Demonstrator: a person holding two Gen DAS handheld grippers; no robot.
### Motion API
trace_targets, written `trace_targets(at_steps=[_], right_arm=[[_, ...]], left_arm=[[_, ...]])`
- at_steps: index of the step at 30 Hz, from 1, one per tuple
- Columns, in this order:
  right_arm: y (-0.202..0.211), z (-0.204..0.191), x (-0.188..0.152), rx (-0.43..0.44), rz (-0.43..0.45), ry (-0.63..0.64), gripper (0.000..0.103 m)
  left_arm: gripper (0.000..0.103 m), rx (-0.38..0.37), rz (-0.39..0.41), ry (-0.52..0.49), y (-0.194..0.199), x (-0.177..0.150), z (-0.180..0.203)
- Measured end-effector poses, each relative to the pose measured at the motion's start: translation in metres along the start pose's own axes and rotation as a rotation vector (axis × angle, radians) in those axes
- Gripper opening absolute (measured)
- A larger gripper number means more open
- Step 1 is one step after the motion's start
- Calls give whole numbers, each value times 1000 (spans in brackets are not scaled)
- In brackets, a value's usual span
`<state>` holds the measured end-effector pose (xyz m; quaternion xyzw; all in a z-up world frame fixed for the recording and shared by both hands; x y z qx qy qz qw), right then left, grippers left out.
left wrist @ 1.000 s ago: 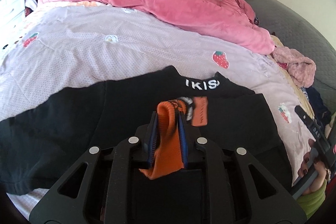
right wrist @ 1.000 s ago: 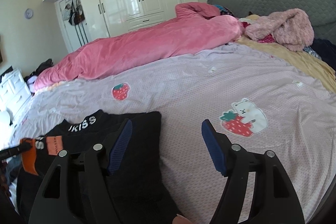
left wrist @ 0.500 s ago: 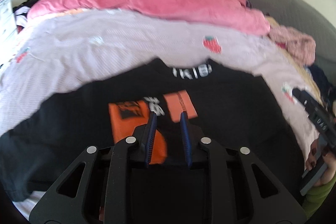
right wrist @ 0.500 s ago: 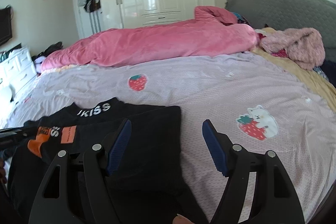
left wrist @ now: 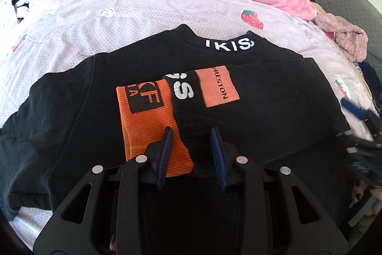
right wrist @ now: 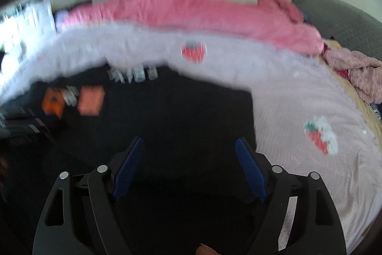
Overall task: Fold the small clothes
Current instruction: 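Lay the cuff flat on the shirt body and open the left gripper, then move the left gripper to the other sleeve's orange cuff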
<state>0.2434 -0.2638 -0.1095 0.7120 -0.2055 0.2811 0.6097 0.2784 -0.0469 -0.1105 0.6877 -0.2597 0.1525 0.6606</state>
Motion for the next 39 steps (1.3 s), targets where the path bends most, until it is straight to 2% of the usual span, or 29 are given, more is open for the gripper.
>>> trace_targets(at_steps=[1,3,9,13,18,20,22,23,26,28,31,39], right_arm=[[-8,8,-6,-5,-30,-32,78],[-10,11,-8,34,-22,-76,79],[-8,5,-8,26,-17,-58,82],[2,9,-4,65,18,-106,82],[13,10,2,87,52,-136,83],[16,7,4,94,60,-132,84],[20,4,6,101,74,-128,93],[23,1,8,107,85,-120,94],[28,-5,12,114,104,-97,94],[32,-10,15,117,117,-81,94],[37,-16,18,127,134,-69,96],[51,-29,24,132,175,-48,98]], left_arm=[[25,-4,0,4,1,0,-1],[25,-16,0,11,3,-1,-2],[25,-36,0,34,5,1,-4],[38,-39,14,48,14,2,-8],[44,-31,39,74,29,4,-17],[55,-18,53,77,34,6,-21],[65,-3,73,77,41,8,-24],[72,4,81,79,43,9,-25],[80,34,102,82,49,11,-30],[81,52,115,90,54,13,-35],[94,66,128,111,61,14,-42],[94,115,168,155,77,15,-65]])
Point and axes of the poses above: each gripper's, at about its wrist camera, not at the fingertips, and y roughly against the way its jaws point, z to its right, x to its top, the point moved 9 cm from there along -y, roughly the way its jaws point, and after that the axes turned 15 degrees about x, right-handed, at the moved point
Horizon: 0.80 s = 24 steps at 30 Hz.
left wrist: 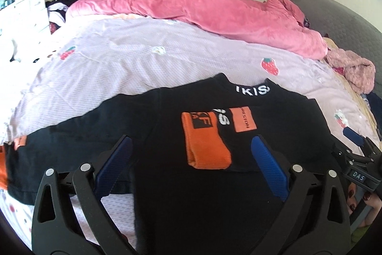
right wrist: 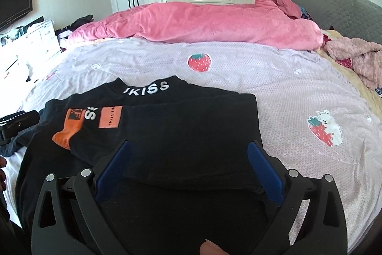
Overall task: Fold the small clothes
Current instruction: 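Move the left gripper to the other sleeve's orange cuff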
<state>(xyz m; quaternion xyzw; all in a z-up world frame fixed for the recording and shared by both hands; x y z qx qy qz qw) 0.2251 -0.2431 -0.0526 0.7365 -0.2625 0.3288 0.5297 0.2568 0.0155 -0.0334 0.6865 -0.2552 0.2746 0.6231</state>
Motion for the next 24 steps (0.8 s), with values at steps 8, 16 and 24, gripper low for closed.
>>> trace_targets(at_steps=[8,16,24], right_arm=[[5,-18,3,26,23,17,98],[5,-41,1,35,30,65,98],[0,-64,-5,51,15,97,98]], left_arm=[[94,24,7,39,8,-1,-23],[94,55,-16,177,10,-9,-78],[94,110,-51,326,0,-24,-147]])
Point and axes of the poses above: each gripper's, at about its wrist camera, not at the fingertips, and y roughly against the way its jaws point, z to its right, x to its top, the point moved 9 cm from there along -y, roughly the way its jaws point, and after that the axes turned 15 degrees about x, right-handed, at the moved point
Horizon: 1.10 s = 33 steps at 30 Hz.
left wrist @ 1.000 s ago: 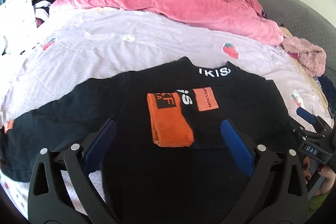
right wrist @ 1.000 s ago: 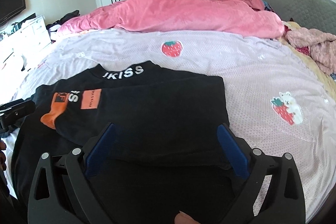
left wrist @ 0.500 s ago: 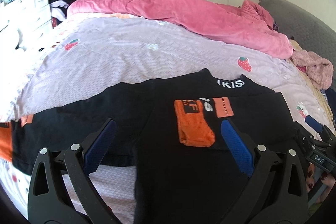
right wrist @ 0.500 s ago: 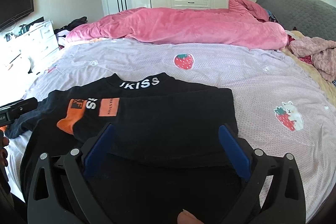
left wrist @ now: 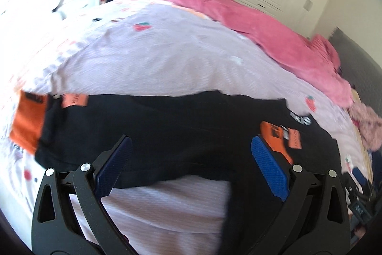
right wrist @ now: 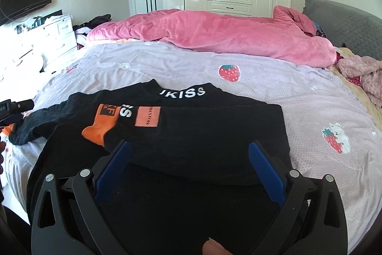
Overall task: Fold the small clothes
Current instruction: 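Move the left gripper to the other sleeve's orange cuff, then close the left gripper on the orange cuff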
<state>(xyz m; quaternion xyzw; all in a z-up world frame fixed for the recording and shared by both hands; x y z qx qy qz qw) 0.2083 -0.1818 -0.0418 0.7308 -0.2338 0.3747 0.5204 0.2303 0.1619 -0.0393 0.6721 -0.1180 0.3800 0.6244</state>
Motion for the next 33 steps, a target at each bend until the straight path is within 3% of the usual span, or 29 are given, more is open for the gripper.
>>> trace_targets(at_steps=[13,24,30,31,33], right_arm=[[-6,-28,-4,20,-9,26,98],[-20,-66,-9,67,-36,62,98],[-33,-129,-11,217,-61,104,98],[-34,-137,-11,233,-66,110,98],[-38,-165,-12,289,-81,142,98]], left_arm=[[94,169,-65,279,-31,3,-138],[94,209,-85,517,-35,-4,-225],[94,149,-67,607,-25,-9,-242],[89,145,-57,607,-23,-8,-242],[67,137,-42,594,-20,-5,-239]])
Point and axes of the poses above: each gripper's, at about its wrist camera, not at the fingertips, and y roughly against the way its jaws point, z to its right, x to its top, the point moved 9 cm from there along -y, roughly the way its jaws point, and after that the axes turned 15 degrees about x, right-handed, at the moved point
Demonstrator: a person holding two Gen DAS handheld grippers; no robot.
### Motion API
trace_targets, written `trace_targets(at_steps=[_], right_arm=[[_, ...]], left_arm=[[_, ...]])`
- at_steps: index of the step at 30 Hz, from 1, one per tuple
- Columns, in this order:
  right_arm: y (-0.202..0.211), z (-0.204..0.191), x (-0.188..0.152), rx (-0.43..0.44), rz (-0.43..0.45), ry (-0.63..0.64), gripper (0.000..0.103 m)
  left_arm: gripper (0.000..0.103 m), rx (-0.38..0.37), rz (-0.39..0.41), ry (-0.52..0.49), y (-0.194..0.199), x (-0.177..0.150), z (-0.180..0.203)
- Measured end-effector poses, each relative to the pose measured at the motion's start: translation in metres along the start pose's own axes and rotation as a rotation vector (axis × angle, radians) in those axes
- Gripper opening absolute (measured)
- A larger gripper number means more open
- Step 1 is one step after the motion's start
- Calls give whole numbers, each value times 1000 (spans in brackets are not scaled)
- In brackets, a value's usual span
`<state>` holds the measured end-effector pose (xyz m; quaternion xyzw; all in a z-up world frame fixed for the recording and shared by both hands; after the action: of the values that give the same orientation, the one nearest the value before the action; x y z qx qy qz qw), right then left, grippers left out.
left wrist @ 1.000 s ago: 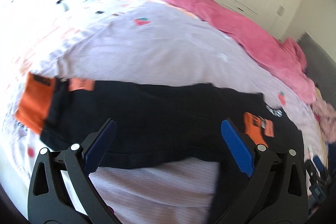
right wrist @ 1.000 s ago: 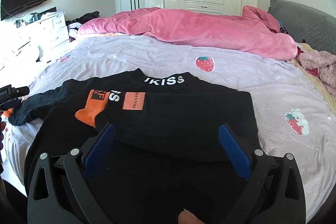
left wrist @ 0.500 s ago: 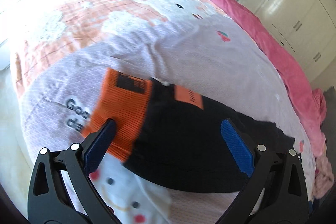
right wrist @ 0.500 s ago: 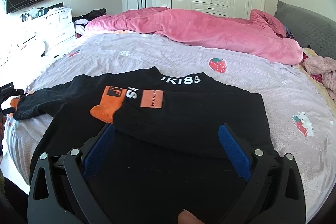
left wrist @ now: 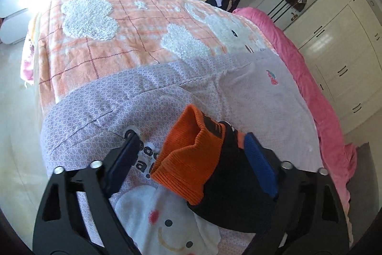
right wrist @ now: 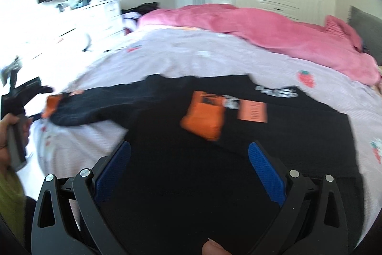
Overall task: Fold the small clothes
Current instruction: 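Close the left gripper on the orange cuff, then carry the sleeve across the shirt body toward the right gripper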
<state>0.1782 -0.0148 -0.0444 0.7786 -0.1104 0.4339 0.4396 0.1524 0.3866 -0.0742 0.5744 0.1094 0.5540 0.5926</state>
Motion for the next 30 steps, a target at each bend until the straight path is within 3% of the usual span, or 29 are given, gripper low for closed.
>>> trace_targets(at_steps=[1,2,6,8,11,18,26,30], right_arm=[[-5,-10,-1,16,-10,16,98],[-7,-16,-1,22,-16,28,98],[-19,-42,-8,46,-38,92,98],[-22,-46,-11,54,-43,87,98],[-27,-44,-17,63,-57,71,98],[-29,-20,-27,34,-71,12,98],[-13,9,-20,2,-31,-51,98],[-3,28,-16,-26,-8,-83,98]], left_arm=[[54,-1,5,-9,2,0,2],[49,-4,2,-20,2,-1,5],[33,-12,-14,-56,-1,-7,14],[17,-16,-12,-61,-3,-5,16],[9,-36,-21,-72,-5,-5,21],[0,-156,-8,-85,14,-6,41],[0,-302,32,-183,58,-21,95],[0,-357,21,-264,73,-46,133]])
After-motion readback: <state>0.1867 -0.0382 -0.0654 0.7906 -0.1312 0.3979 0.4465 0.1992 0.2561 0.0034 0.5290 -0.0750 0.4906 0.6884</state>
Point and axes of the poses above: each gripper's, at about its wrist camera, not at the fingertips, and y roughly against the way its jaws point, z to its right, x to its top, the point moved 9 cm from there along -y, roughly the way its jaws point, and after that the axes turned 15 degrees about x, right-handed, at the moved point
